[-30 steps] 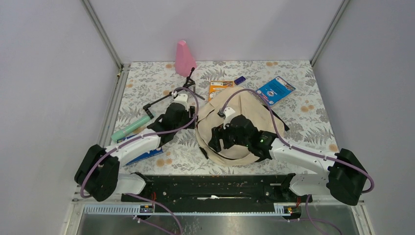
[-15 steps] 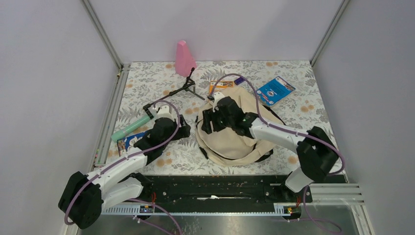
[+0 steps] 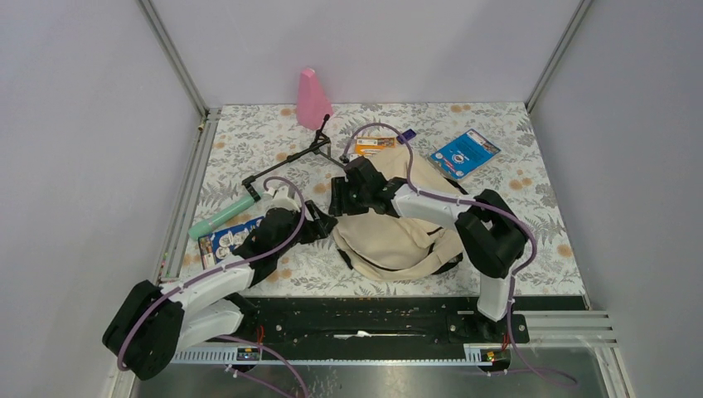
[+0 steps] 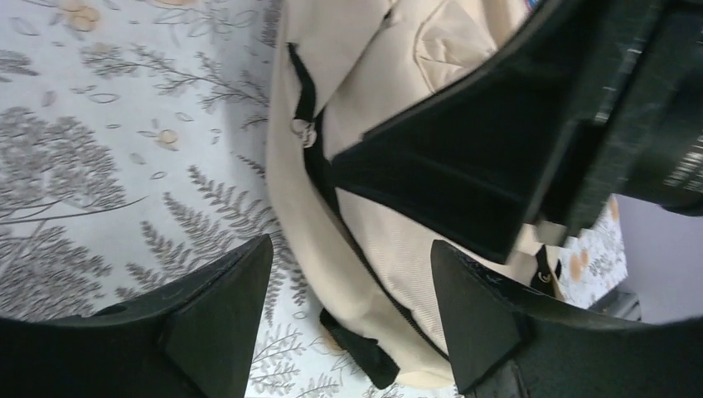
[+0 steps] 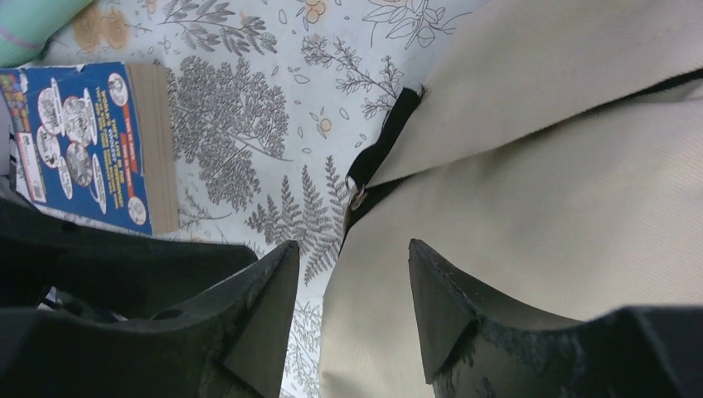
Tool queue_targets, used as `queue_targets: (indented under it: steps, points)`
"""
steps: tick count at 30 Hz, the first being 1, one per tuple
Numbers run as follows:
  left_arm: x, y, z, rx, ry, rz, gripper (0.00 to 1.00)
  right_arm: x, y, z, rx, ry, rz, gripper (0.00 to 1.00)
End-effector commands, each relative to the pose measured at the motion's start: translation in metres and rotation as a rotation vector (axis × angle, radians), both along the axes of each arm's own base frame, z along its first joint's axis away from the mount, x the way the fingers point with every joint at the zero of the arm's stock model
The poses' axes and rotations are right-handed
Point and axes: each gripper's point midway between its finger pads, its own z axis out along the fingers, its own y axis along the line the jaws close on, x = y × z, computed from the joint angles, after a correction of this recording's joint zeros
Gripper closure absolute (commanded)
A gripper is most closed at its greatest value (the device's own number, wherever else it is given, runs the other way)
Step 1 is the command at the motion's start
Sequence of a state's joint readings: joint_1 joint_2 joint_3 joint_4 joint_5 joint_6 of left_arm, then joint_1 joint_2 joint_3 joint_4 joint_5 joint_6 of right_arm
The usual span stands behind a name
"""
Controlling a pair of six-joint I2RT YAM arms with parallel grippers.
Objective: Pack the student bag
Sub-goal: Unzip the student bag at the center of the board.
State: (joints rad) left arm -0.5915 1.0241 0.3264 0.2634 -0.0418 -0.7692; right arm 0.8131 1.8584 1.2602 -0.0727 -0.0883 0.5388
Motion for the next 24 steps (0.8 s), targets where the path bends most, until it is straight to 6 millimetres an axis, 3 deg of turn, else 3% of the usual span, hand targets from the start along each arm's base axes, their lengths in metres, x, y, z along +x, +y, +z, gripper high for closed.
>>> queue_targets:
  steps: [1,10,15,24]
  points:
    - [0.005,-0.029,0.025,-0.158,-0.058,-0.083,0.30,0.025,0.013,0.010,0.027,-0.031,-0.046,0.43]
    - [0.009,-0.041,0.002,-0.214,0.051,-0.074,0.38,0.042,0.014,0.011,0.030,-0.042,-0.082,0.46]
    - [0.010,-0.042,-0.016,-0.200,0.117,-0.056,0.43,0.047,0.025,0.006,0.026,-0.049,-0.030,0.53]
    - [0.012,-0.050,-0.022,-0.222,0.130,-0.078,0.61,0.051,0.014,-0.021,-0.070,0.002,-0.096,0.55]
